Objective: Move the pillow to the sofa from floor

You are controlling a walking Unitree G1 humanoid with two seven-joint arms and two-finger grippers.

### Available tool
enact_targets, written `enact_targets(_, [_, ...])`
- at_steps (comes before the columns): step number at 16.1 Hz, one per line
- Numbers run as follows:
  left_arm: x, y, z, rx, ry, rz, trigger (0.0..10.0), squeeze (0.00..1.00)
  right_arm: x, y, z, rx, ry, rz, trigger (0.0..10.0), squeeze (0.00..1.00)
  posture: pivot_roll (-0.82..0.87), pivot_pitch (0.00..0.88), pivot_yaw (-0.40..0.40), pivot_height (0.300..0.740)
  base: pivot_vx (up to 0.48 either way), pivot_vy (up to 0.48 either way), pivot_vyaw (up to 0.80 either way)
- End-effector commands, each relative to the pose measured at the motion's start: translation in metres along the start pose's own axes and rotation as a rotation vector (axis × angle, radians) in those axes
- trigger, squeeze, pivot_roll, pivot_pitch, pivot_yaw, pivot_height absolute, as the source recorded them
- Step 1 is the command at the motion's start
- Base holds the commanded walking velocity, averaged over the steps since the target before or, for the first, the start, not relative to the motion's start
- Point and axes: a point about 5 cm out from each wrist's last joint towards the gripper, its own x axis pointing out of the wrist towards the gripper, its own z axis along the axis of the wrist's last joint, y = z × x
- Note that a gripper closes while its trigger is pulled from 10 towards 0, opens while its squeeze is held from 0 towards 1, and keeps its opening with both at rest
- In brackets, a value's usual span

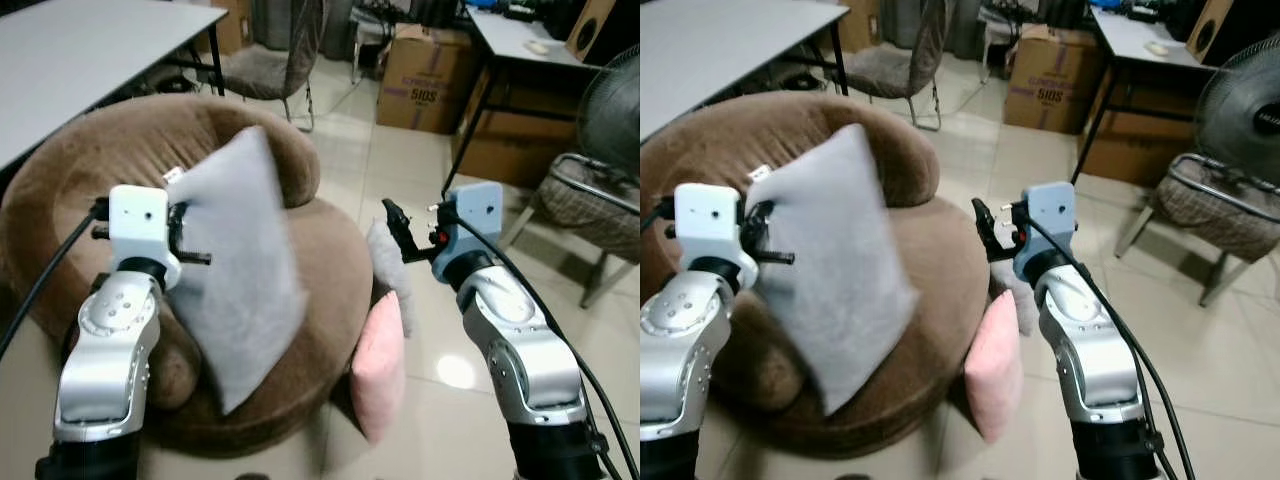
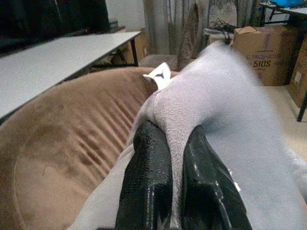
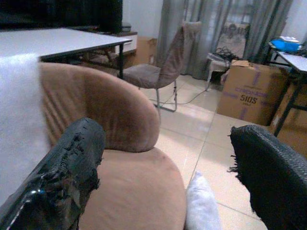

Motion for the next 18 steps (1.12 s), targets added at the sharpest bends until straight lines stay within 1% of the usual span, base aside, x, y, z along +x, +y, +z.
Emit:
enact_targets(1, [0.001,-0.0061,0.0162,0.005,-0.08,-0.02,10.0,0.0,-0.0016,-0.0087,-0.0002,-0.008,0.0,-0.036,10.0,0.0,0.07,0.0,-0.028,0.74,0.341,0.0,0.0])
enact_targets(4, [0.0021,-0.0072,0.0163,0.009,-0.078,-0.031,10.0,0.0,-0.0019,-0.0066,-0.0013,-0.011,0.002,-0.025,10.0,0.0,0.08,0.0,-0.028,0.74,0.336,0.0,0.0])
enact_targets(8, [0.0046,-0.0101,0.0154,0.02,-0.076,-0.055,10.0,0.0,-0.0026,-0.0095,-0.0014,-0.008,0.0,-0.037,10.0,0.0,0.07,0.0,-0.02,0.74,0.328,0.0,0.0])
enact_targets(12, [0.0062,-0.011,0.0159,0.02,-0.077,-0.061,10.0,0.0,-0.0028,-0.0066,-0.001,-0.023,-0.005,-0.018,10.0,0.0,0.07,0.0,-0.018,0.74,0.328,0.0,0.0])
enact_targets(14, [0.0067,-0.0111,0.0162,0.02,-0.079,-0.063,10.0,0.0,-0.0034,-0.0068,-0.002,-0.024,-0.005,-0.017,10.0,0.0,0.07,0.0,-0.018,0.74,0.326,0.0,0.41])
enact_targets(16, [0.0062,-0.0116,0.016,0.018,-0.078,-0.064,10.0,0.0,-0.0054,-0.0094,-0.004,-0.023,0.005,-0.024,10.0,0.0,0.07,0.0,-0.022,0.74,0.326,0.0,0.0])
enact_targets(17, [0.0054,-0.0125,0.0154,0.018,-0.077,-0.067,10.0,0.0,-0.0063,-0.0104,-0.004,-0.043,0.003,-0.024,10.0,0.0,0.07,0.0,-0.022,0.74,0.326,0.0,0.0])
enact_targets(18, [0.0049,-0.0128,0.0151,0.017,-0.076,-0.068,10.0,0.0,-0.0067,-0.0107,-0.0045,-0.045,0.005,-0.026,10.0,0.0,0.07,0.0,-0.022,0.74,0.326,0.0,0.8])
